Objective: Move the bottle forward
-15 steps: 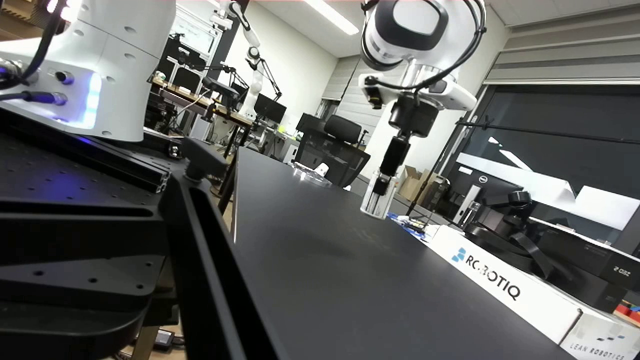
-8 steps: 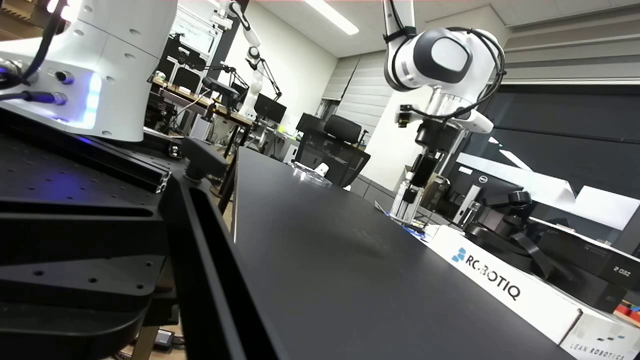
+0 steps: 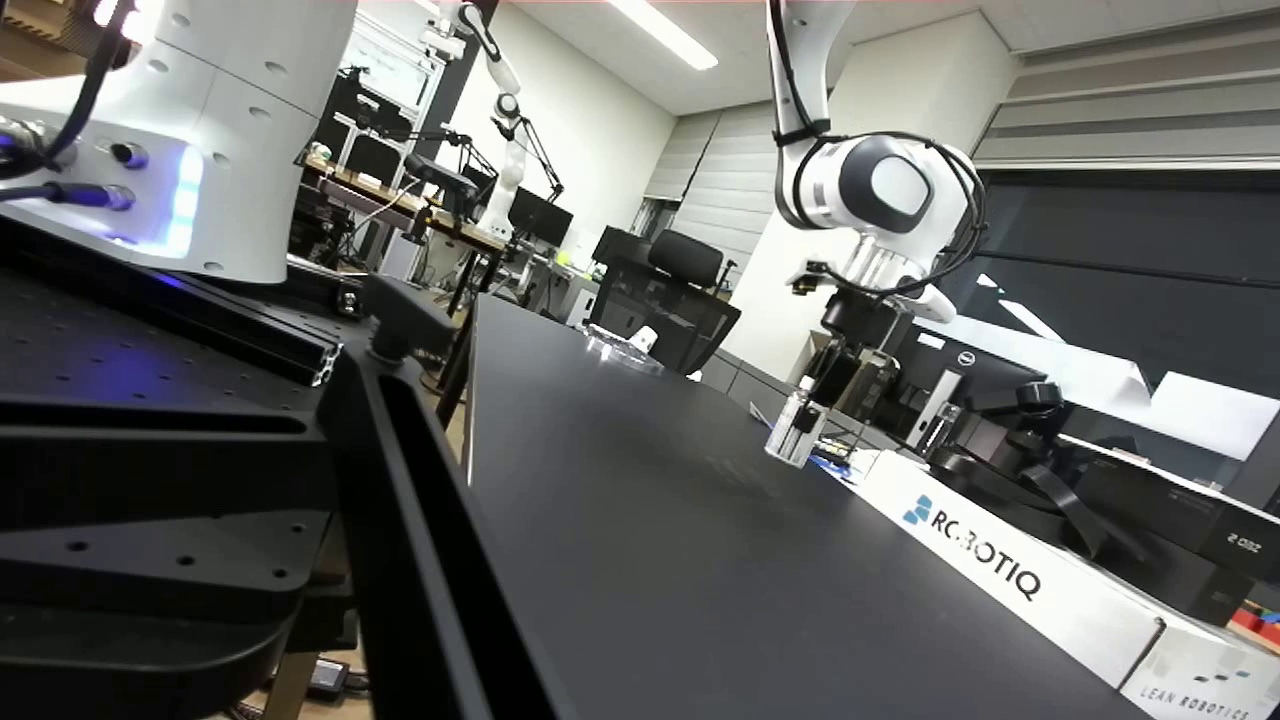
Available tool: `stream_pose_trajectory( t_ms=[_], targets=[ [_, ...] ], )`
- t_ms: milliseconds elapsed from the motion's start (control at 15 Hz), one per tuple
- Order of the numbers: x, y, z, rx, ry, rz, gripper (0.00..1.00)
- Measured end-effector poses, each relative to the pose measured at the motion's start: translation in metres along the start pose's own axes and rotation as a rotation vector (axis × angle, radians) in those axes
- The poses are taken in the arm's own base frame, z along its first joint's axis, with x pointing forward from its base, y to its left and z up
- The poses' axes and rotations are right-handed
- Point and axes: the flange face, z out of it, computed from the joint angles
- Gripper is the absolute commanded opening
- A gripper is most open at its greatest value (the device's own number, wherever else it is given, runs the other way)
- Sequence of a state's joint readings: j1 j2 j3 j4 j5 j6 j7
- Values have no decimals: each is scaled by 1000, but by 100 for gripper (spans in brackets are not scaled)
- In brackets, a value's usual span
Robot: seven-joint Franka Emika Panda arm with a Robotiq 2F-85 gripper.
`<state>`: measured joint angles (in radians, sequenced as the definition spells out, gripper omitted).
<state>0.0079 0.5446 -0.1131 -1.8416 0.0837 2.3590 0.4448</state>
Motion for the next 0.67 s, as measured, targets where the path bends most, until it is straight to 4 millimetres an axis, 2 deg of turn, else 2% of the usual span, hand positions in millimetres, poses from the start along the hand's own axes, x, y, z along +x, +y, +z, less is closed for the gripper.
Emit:
stream_pose_trajectory(
  t_ms=[267, 467, 533, 600, 667],
  targets=[
    [7, -5, 41, -19, -36, -2, 31],
    [13, -8, 44, -16, -30, -2, 31],
    [15, -9, 43, -14, -27, -2, 35],
    [16, -10, 43, -13, -25, -3, 81],
    [16, -11, 43, -12, -25, -2, 82]
  ],
)
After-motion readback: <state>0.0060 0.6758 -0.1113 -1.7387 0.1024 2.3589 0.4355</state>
